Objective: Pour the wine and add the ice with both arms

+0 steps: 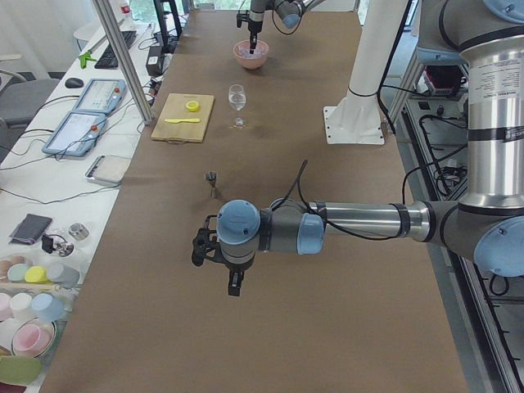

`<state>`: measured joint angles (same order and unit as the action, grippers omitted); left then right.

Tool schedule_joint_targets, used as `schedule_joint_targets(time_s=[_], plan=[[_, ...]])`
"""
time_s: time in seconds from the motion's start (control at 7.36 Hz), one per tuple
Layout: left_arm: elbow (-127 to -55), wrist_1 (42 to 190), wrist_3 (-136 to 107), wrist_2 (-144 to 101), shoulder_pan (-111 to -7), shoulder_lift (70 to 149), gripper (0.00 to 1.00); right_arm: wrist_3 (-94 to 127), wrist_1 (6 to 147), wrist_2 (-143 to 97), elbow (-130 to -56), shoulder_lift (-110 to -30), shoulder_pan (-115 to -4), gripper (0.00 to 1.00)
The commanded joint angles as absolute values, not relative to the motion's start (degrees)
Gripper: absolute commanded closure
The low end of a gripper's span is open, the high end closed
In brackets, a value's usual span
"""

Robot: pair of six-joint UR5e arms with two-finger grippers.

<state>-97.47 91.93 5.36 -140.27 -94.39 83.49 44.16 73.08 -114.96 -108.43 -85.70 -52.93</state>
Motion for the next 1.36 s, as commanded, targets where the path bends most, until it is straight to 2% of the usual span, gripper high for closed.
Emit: schedule_joint_targets(time_s=[0.0, 0.27, 0.68, 1.09, 1.22], plan=[[-97.47, 91.93, 5.36, -140.27, -94.39, 83.50, 0.01, 44.38, 73.30, -115.92, -115.38, -84.04, -54.31, 0.98], [-97.65, 92.02, 5.36, -140.27, -94.39, 83.50, 0.01, 49.95, 73.92, -117.85, -115.05, -76.67, -52.66, 1.00], [-97.73, 92.02, 5.36, -140.27, -94.39, 83.41, 0.01, 72.34, 74.00, -114.37, -110.75, -61.31, -43.62, 1.00], [-97.82, 92.02, 5.36, -140.27, -94.39, 83.50, 0.01, 75.59, 89.43, -103.90, -109.78, -50.04, -36.40, 1.00], [-97.74, 92.02, 5.36, -140.27, -94.39, 83.41, 0.01, 76.80, 90.69, -102.93, -106.64, -47.23, -35.86, 1.00]])
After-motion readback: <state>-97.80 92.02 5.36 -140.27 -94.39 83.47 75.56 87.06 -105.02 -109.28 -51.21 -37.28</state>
